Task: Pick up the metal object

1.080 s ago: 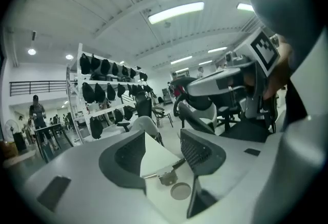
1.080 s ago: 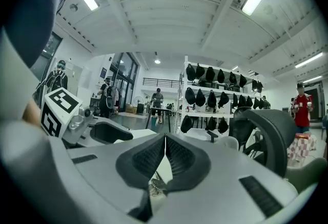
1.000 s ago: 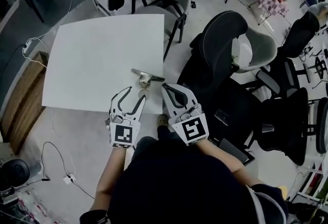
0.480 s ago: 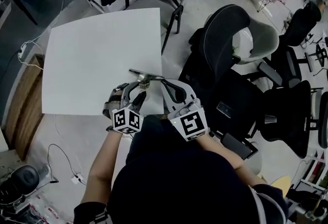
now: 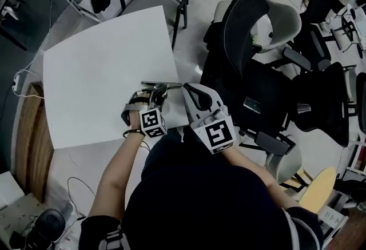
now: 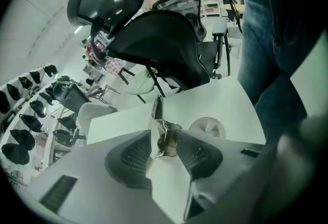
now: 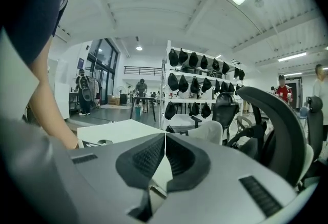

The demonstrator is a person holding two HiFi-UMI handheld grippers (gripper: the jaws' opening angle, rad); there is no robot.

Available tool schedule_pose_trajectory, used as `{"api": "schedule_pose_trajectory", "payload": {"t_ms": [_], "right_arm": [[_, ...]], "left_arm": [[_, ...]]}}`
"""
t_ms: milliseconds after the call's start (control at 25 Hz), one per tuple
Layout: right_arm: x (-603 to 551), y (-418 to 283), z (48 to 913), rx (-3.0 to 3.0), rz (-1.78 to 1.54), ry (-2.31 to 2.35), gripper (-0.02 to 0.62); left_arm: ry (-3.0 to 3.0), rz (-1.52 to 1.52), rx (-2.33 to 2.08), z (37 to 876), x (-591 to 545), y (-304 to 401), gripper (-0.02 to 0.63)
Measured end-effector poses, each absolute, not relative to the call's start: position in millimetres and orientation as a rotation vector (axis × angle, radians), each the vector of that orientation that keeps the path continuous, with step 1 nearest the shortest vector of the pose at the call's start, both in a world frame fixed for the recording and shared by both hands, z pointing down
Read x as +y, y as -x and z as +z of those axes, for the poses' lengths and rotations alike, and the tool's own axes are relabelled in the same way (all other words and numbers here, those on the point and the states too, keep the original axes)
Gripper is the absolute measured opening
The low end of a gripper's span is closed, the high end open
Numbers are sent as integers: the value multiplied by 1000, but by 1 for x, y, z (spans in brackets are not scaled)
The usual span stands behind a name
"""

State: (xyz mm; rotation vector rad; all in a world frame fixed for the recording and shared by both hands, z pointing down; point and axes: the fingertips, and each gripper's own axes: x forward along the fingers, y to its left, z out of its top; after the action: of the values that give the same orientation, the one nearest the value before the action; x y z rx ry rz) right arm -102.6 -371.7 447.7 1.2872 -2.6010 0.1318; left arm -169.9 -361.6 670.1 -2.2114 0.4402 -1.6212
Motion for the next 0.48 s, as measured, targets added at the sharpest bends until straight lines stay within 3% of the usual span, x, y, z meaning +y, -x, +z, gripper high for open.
{"api": "schedule_pose_trajectory", "payload": {"t_ms": [480], "right_arm": [[-377,91,450,-2535,139,-1400,27]], "left_arm": [[2022,-1561,370,662,-380,162,25]]}}
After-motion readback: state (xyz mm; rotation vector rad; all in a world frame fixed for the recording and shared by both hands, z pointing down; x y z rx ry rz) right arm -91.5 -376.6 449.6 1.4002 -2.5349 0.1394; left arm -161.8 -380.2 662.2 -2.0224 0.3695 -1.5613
